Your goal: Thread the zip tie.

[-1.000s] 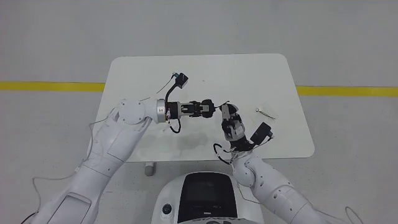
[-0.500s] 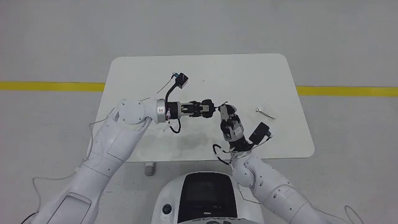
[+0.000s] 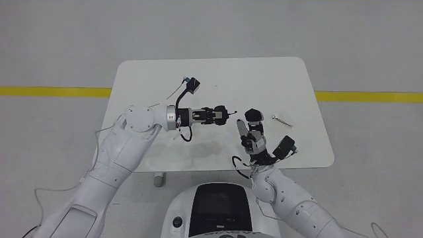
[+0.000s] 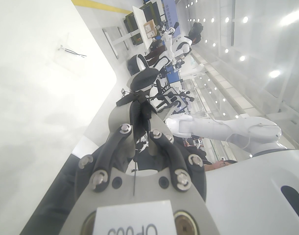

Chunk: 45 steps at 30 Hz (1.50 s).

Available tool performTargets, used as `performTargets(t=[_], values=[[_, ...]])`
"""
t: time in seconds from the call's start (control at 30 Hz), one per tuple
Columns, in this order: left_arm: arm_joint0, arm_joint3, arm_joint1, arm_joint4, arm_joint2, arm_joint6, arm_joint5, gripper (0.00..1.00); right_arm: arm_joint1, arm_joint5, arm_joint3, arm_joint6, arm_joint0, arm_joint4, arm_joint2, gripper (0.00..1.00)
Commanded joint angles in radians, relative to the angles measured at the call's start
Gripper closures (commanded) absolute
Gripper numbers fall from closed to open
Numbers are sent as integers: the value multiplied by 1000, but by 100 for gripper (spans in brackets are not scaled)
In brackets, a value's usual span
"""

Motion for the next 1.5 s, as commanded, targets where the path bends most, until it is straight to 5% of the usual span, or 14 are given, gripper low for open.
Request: performTargets(t=[0.0, 0.4, 0.5, 0.77, 0.87, 0.93, 1.33, 1.47], values=[[0, 0, 0, 0, 0, 0, 0, 100, 13, 0, -3, -25, -8, -23, 6, 0], [0, 0, 0, 0, 0, 0, 0, 100, 18, 0, -1, -40, -10, -33, 11, 0], [0, 0, 0, 0, 0, 0, 0, 100, 27, 89, -4, -35, -7, -124, 54, 0], [0, 0, 0, 0, 0, 0, 0, 100, 79, 210, 10, -114, -44, -435, 204, 0], [0, 0, 0, 0, 0, 0, 0, 100, 98, 331, 18, -94, -53, -619, 248, 0], [0, 0, 0, 0, 0, 0, 0, 100, 125, 433, 34, -86, -31, -634, 204, 0], [0, 0, 0, 0, 0, 0, 0, 100, 125, 433, 34, -86, -31, -634, 204, 0], [30, -14, 1, -75, -4, 22, 51, 100, 138, 520, 26, -64, -15, -634, 179, 0]])
